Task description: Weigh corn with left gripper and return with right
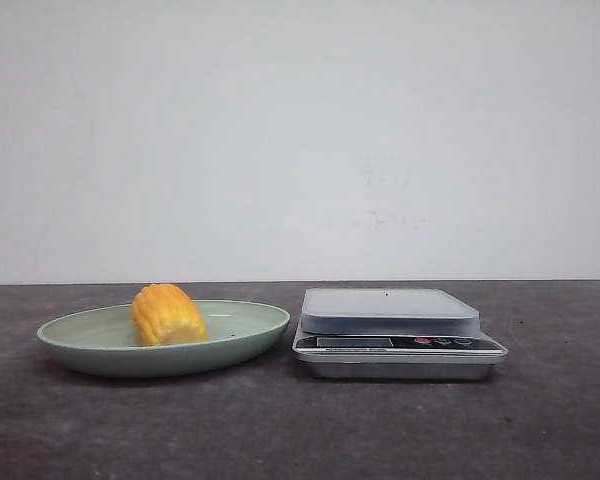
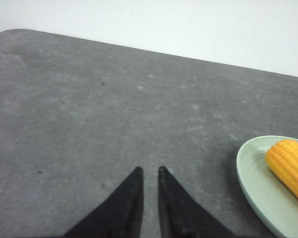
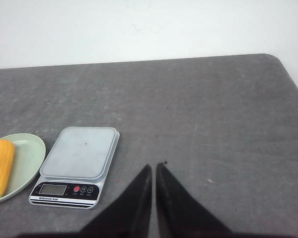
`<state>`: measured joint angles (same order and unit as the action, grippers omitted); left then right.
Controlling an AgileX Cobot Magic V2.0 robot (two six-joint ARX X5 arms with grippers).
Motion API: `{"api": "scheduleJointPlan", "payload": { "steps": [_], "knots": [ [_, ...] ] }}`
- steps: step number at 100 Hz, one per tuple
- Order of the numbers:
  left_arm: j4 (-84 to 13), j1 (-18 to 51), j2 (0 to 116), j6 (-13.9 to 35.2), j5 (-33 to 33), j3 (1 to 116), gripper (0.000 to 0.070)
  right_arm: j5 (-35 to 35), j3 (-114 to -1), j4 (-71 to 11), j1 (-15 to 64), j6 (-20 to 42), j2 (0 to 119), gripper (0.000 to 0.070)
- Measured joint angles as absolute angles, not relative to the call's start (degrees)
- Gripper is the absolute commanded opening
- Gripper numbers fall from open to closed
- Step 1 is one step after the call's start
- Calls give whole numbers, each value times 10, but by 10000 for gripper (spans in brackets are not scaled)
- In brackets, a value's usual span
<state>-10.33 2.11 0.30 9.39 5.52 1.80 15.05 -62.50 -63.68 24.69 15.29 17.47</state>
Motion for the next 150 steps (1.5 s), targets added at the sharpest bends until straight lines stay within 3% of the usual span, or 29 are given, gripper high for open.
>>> {"api": "scheduleJointPlan", "payload": {
  "steps": [45, 64, 86, 100, 119, 150],
  "knots": [
    [-103, 21, 3, 94, 55, 18, 12, 160, -625, -631, 247, 142, 175, 7],
    [-103, 21, 3, 94, 55, 18, 12, 174, -604, -511, 175, 95, 157, 7],
    [-103, 21, 3, 94, 55, 18, 13, 76, -446, -285, 24, 48, 55, 7],
    [-103, 21, 3, 94, 55, 18, 12, 28, -319, -192, -10, 43, 13, 7],
    [-103, 21, 3, 94, 55, 18, 12, 25, -193, -129, -10, 43, 4, 7],
    [-103, 21, 3, 94, 55, 18, 12, 13, -56, -103, -10, 43, 4, 7]
  ]
}}
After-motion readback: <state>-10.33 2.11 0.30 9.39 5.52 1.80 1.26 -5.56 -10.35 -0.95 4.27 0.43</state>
